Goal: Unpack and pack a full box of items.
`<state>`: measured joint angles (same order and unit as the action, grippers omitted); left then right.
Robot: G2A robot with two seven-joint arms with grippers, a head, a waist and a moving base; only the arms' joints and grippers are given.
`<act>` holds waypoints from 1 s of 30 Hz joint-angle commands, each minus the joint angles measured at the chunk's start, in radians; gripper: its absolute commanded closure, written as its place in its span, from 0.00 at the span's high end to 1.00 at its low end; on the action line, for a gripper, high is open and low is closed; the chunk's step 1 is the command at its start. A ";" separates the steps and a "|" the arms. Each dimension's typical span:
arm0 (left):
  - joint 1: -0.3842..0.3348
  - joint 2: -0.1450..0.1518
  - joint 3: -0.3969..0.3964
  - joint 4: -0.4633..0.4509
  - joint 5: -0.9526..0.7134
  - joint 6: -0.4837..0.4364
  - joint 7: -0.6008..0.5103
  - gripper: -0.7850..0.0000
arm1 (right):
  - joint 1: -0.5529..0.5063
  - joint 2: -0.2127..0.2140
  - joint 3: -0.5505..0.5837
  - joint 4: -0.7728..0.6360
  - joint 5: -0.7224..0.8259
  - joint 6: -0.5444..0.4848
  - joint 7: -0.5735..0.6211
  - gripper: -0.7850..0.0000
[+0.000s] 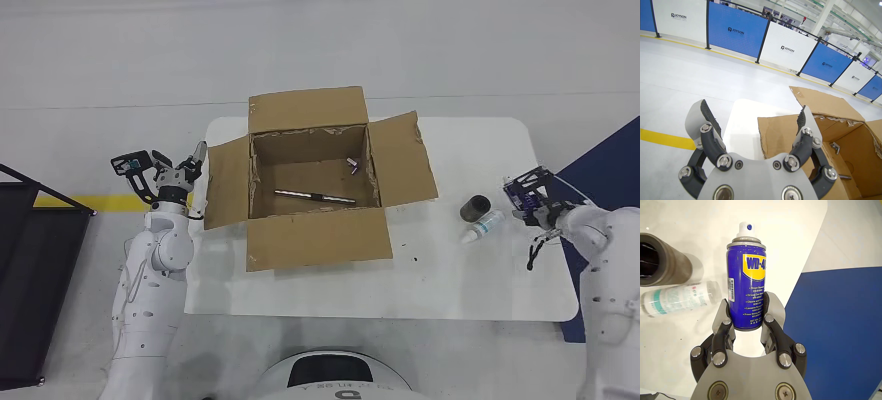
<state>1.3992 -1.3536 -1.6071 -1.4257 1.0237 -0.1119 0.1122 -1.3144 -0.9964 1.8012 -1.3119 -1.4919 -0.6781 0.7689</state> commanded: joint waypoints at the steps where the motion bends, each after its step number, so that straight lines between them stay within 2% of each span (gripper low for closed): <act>1: 0.000 0.000 0.000 0.000 0.000 0.000 0.000 1.00 | 0.033 0.001 -0.020 0.045 -0.027 0.019 -0.002 0.00; 6: 0.000 0.000 0.000 0.000 0.000 0.000 0.000 1.00 | 0.071 0.006 -0.045 0.095 -0.073 0.019 -0.037 0.00; 13: 0.000 0.000 0.000 0.000 0.000 0.000 0.000 1.00 | 0.063 0.014 -0.069 0.087 -0.118 -0.013 -0.032 0.00; 20: 0.000 0.000 0.000 0.000 0.000 0.000 0.000 1.00 | 0.061 0.018 -0.084 0.085 -0.120 -0.029 -0.020 0.07; 23: 0.000 0.000 0.000 0.000 0.000 0.000 0.000 1.00 | 0.062 0.019 -0.094 0.086 -0.118 -0.035 -0.017 0.14; 26: 0.000 0.000 0.000 0.000 0.000 0.000 0.000 1.00 | 0.064 0.020 -0.101 0.089 -0.114 -0.039 -0.011 0.30; 30: 0.000 0.000 0.000 0.000 0.000 0.000 0.000 1.00 | 0.068 0.021 -0.105 0.088 -0.105 -0.041 -0.006 0.38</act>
<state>1.3992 -1.3536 -1.6070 -1.4257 1.0237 -0.1119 0.1122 -1.2471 -0.9754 1.6968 -1.2231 -1.5981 -0.7188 0.7613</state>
